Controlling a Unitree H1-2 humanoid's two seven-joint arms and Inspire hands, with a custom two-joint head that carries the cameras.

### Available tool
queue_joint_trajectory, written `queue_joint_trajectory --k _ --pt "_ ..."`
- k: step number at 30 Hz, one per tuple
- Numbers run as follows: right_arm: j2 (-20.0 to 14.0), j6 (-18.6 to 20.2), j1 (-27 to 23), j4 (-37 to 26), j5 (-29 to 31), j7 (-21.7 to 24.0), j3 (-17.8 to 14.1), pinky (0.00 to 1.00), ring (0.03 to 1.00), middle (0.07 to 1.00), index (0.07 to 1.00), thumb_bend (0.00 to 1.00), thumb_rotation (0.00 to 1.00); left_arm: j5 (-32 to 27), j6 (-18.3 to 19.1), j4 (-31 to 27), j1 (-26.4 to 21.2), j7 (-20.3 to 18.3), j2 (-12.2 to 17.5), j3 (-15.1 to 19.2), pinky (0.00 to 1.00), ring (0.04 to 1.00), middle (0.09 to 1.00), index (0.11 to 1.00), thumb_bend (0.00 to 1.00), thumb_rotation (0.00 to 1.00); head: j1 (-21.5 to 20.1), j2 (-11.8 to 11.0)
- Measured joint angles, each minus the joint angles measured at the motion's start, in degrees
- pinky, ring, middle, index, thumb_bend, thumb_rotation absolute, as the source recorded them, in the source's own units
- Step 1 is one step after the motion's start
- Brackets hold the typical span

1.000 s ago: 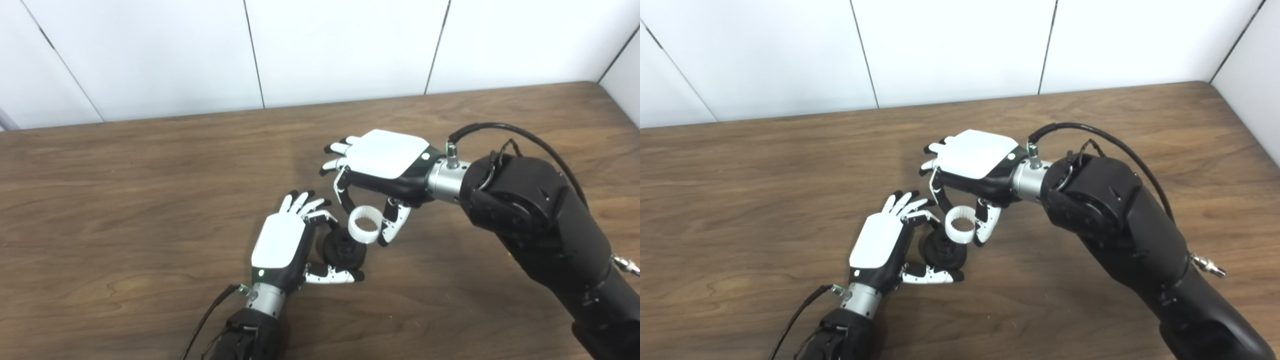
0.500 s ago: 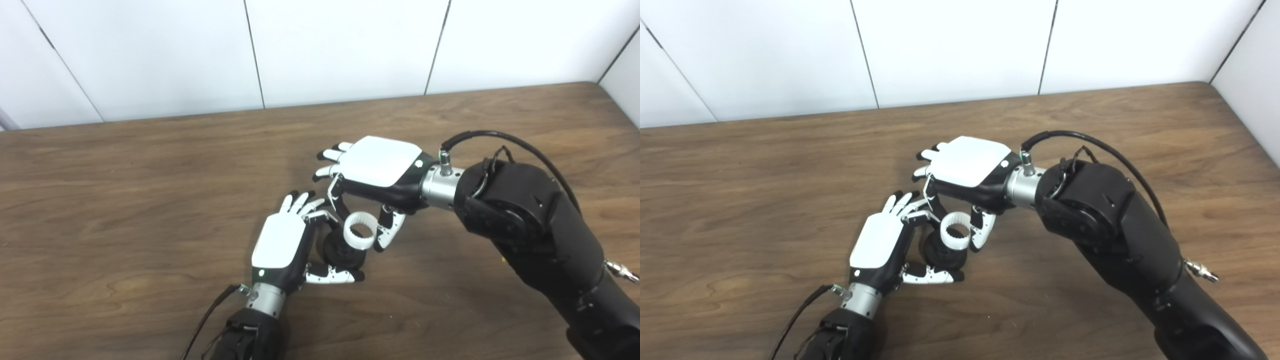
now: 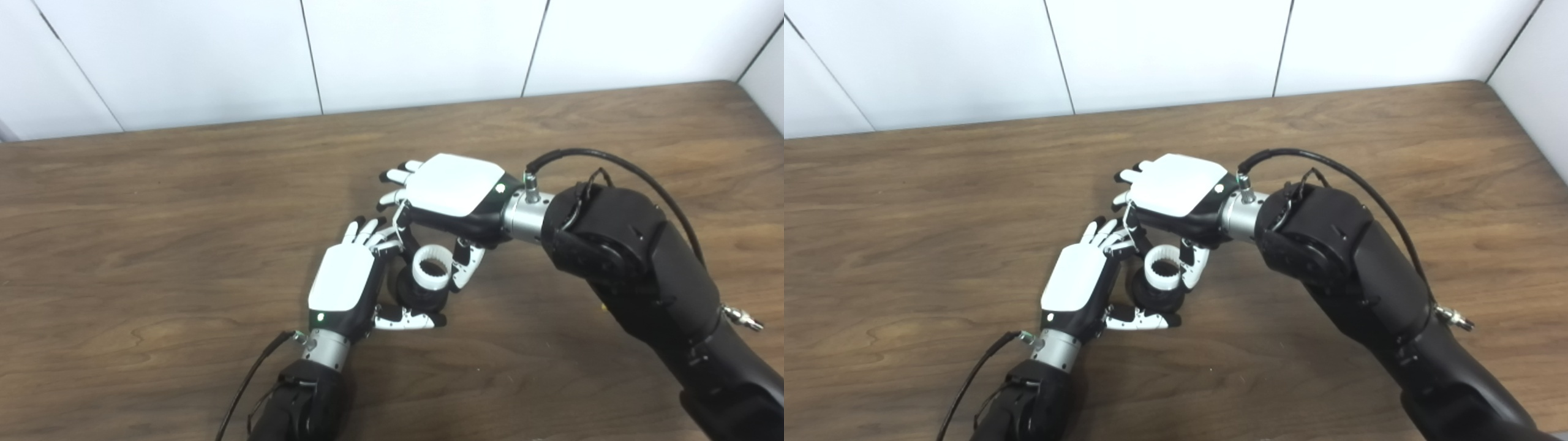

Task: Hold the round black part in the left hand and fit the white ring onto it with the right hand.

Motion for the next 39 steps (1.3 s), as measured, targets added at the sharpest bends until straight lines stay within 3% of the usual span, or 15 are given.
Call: queue_joint_trajectory --k 39 --pt "2.21 -0.55 1.29 1.84 -0.79 -2.05 1.16 1.0 1.0 0.89 0.485 0.52 0.14 0.68 1.13 -0.07 -0.08 0.26 -0.05 -0.42 1.0 0.922 0.832 0.484 0.52 0.05 1.05 0.7"
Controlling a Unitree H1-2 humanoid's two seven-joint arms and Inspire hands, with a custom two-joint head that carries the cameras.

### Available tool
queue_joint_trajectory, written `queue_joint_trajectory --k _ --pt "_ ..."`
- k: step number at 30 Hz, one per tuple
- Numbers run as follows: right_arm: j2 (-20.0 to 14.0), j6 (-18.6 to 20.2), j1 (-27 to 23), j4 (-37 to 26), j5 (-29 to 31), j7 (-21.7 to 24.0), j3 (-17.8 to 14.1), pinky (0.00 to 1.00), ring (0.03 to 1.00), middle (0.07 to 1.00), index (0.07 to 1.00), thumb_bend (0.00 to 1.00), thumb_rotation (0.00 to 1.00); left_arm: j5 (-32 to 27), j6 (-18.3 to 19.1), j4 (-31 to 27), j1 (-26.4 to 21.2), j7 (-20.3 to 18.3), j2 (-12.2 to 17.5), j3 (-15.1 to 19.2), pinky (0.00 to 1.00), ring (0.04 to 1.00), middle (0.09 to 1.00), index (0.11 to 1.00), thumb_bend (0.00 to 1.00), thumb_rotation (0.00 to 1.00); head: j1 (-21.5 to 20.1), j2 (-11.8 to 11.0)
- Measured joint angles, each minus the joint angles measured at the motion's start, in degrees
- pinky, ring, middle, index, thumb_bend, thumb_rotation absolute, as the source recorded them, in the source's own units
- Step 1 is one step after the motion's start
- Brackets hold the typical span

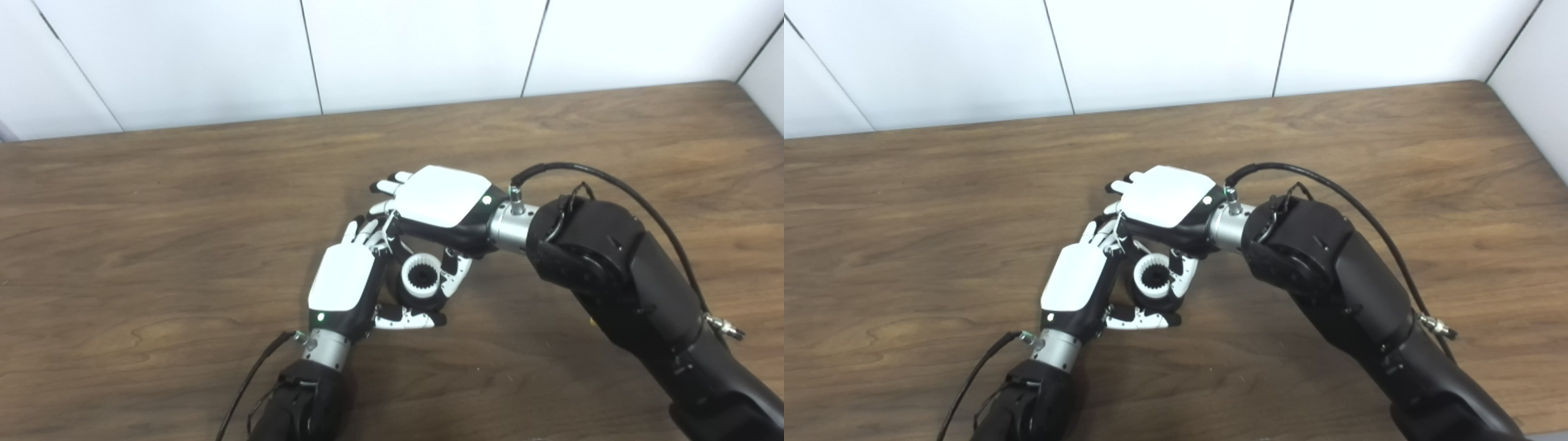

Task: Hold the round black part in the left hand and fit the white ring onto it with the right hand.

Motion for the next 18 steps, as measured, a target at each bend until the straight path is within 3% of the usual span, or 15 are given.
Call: queue_joint_trajectory --k 18 --pt "-0.29 -0.42 0.08 3.61 -0.06 -1.7 0.1 1.0 1.0 0.881 0.485 0.52 0.14 0.01 0.17 -0.1 0.02 -0.23 0.01 -0.01 1.0 0.926 0.829 0.484 0.52 0.05 0.09 0.62"
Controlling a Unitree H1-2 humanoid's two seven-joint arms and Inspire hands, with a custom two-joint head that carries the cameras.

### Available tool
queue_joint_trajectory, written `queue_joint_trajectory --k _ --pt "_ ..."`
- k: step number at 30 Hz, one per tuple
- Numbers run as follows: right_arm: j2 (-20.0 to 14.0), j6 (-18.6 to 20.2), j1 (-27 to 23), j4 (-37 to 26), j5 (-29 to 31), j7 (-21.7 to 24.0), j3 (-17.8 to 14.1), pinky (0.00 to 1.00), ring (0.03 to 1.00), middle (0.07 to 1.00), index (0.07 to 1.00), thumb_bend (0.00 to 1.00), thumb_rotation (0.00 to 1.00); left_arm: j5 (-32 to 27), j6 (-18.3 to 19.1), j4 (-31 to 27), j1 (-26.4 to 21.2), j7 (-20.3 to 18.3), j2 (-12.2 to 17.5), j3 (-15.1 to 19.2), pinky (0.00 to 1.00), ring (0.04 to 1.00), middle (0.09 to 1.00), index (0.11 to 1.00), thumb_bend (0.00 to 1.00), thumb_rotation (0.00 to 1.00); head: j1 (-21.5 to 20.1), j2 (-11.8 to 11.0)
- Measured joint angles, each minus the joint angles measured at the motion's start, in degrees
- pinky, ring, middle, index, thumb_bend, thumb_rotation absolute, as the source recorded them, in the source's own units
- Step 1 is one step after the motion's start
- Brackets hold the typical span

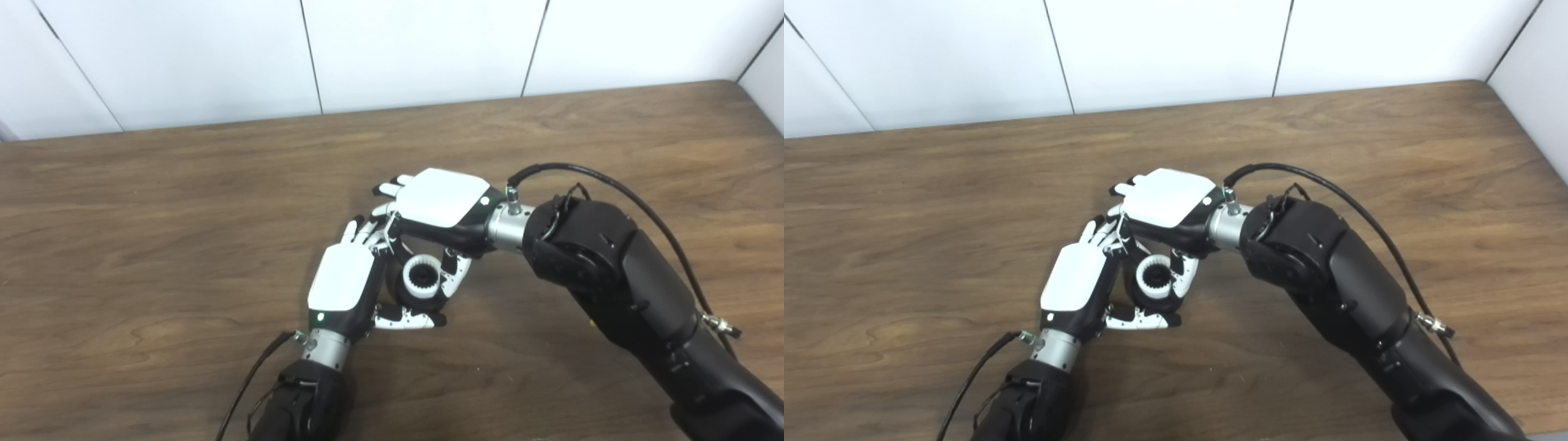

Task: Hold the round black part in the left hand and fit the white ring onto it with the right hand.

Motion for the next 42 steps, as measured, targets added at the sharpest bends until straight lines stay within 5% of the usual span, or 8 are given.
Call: queue_joint_trajectory --k 18,20,23,42 --pt "-1.23 -1.58 0.0 1.73 -1.0 -1.92 -0.71 1.0 1.0 0.897 0.493 0.52 0.15 -0.08 -0.18 0.0 0.01 0.11 0.0 0.01 1.0 0.932 0.832 0.484 0.52 0.05 0.09 0.09" --pt "-1.2 -1.5 0.0 1.53 -1.93 -1.81 -0.51 1.0 1.0 0.909 0.633 0.88 0.27 -0.07 -0.16 0.0 0.0 0.11 0.0 0.01 1.0 0.931 0.833 0.484 0.52 0.05 0.0 0.18" --pt "-1.1 -1.47 0.01 1.22 -2.78 -1.72 -0.39 1.0 1.0 0.931 0.702 0.99 0.32 -0.04 -0.14 0.0 0.0 0.15 0.0 0.0 1.0 0.926 0.834 0.484 0.52 0.05 0.0 0.09" --pt "-2.22 0.72 -0.66 -1.99 -2.34 4.1 -3.7 1.0 1.0 1.0 0.936 1.0 0.38 0.05 -0.44 0.12 -0.07 0.46 0.04 -0.07 1.0 0.933 0.828 0.485 0.52 0.06 -0.62 -0.97"
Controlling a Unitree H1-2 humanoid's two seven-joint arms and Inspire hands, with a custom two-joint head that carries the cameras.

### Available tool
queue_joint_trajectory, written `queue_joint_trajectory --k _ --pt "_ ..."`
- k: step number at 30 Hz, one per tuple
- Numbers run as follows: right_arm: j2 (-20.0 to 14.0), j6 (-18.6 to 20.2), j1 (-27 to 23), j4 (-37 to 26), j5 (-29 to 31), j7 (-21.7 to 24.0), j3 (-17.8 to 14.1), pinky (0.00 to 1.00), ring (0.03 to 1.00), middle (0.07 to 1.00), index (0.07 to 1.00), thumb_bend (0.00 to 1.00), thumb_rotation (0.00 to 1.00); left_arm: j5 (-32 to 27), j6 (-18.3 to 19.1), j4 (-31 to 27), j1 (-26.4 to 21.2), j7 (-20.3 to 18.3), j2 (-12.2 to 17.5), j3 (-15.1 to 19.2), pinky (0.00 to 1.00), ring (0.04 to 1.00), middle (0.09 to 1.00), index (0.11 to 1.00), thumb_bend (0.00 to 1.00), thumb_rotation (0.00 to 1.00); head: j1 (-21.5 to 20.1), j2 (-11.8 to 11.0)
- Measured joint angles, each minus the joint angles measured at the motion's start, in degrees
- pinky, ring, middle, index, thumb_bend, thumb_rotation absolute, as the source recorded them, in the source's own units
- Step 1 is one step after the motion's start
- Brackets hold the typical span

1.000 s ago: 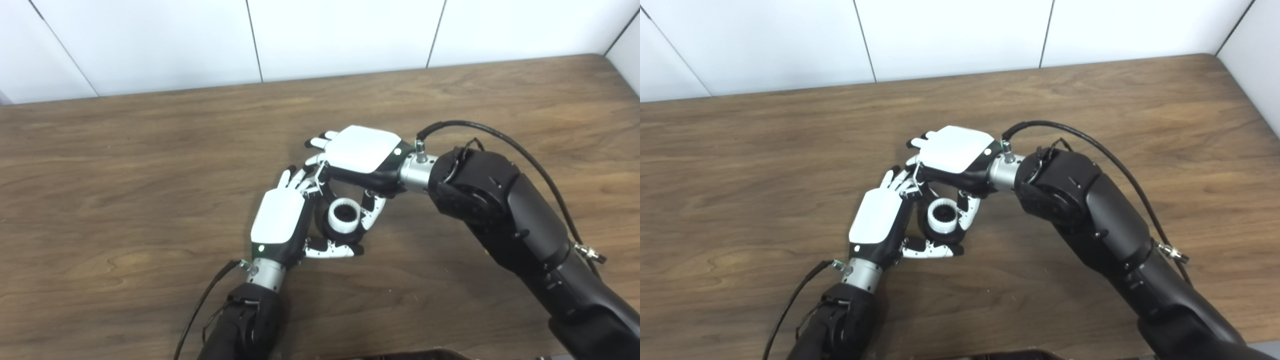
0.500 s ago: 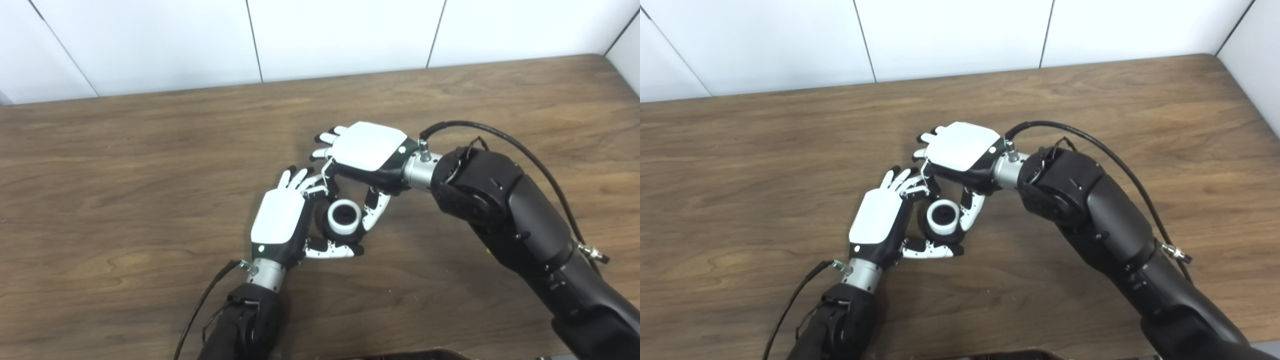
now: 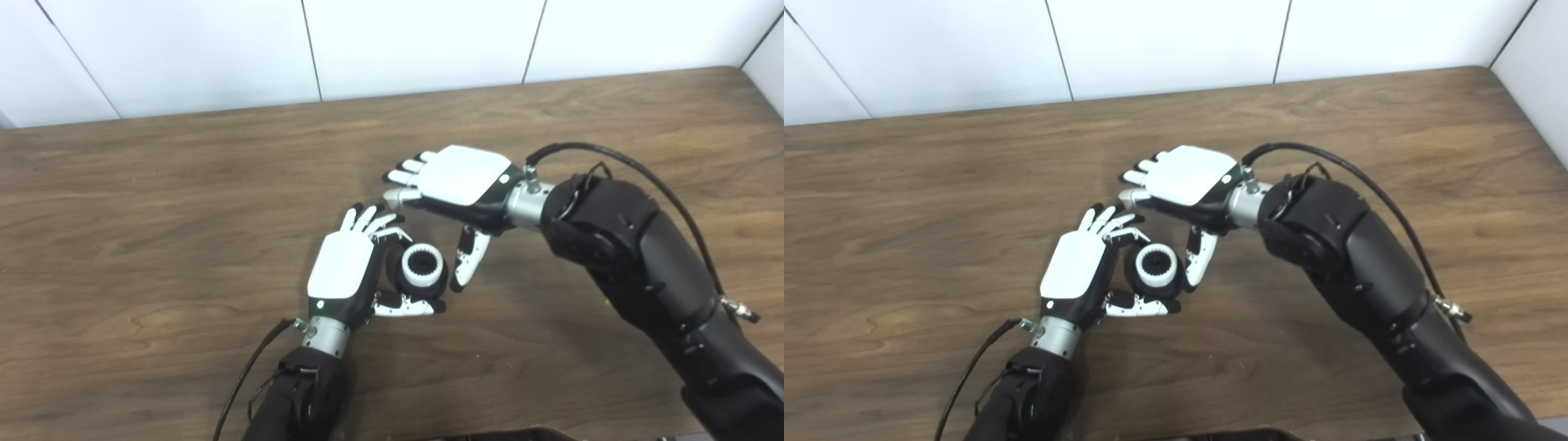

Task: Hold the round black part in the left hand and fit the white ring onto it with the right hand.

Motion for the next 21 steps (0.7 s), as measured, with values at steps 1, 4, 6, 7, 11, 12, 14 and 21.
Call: queue_joint_trajectory --k 1,4,6,7,11,12,14,21 --pt "-0.04 0.24 -0.12 -0.01 0.0 0.48 -0.24 1.0 1.0 1.0 0.941 1.0 0.38 0.0 0.0 0.01 -0.01 0.0 0.0 -0.01 1.0 0.933 0.828 0.485 0.52 0.06 0.0 0.0" --pt "-0.28 0.35 -0.21 -0.52 0.09 1.4 -0.57 1.0 1.0 1.0 0.947 1.0 0.37 -0.01 -0.01 0.01 -0.02 0.14 0.0 -0.01 1.0 0.934 0.825 0.485 0.52 0.05 -0.09 -0.18" --pt "-0.7 0.46 -0.23 -1.65 0.31 2.3 -1.04 1.0 1.0 1.0 0.945 1.0 0.37 -0.05 -0.02 0.01 -0.02 0.13 0.02 0.0 1.0 0.933 0.825 0.485 0.52 0.05 -0.18 -0.44" --pt "-1.05 0.56 -0.31 -2.39 0.5 2.79 -1.45 1.0 1.0 1.0 0.944 1.0 0.37 -0.07 -0.03 0.01 -0.02 0.12 0.02 0.0 1.0 0.931 0.823 0.485 0.52 0.05 -0.35 -0.7" --pt "-3.18 1.86 -0.98 -4.41 1.78 5.31 -3.68 1.0 1.0 1.0 0.938 1.0 0.34 -0.09 -0.25 0.04 -0.02 0.18 0.05 0.02 1.0 0.924 0.813 0.484 0.52 0.05 -0.79 -1.05" --pt "-3.62 2.59 -1.0 -5.0 1.95 5.93 -4.23 1.0 1.0 1.0 0.937 1.0 0.33 -0.12 -0.31 0.05 -0.02 0.18 0.06 0.04 1.0 0.924 0.812 0.484 0.52 0.05 -0.79 -1.05" --pt "-4.1 3.94 -1.01 -6.24 2.06 7.23 -5.56 1.0 1.0 1.0 0.937 1.0 0.33 -0.32 -0.38 0.04 0.0 0.15 0.06 0.12 1.0 0.925 0.81 0.485 0.52 0.05 -0.97 -1.23" --pt "-4.4 5.52 -0.82 -7.85 2.31 7.77 -6.93 1.0 1.0 1.0 0.93 1.0 0.36 -1.51 -0.66 0.04 0.02 -0.32 0.29 0.32 1.0 0.919 0.793 0.486 0.52 0.05 -1.67 -1.85"
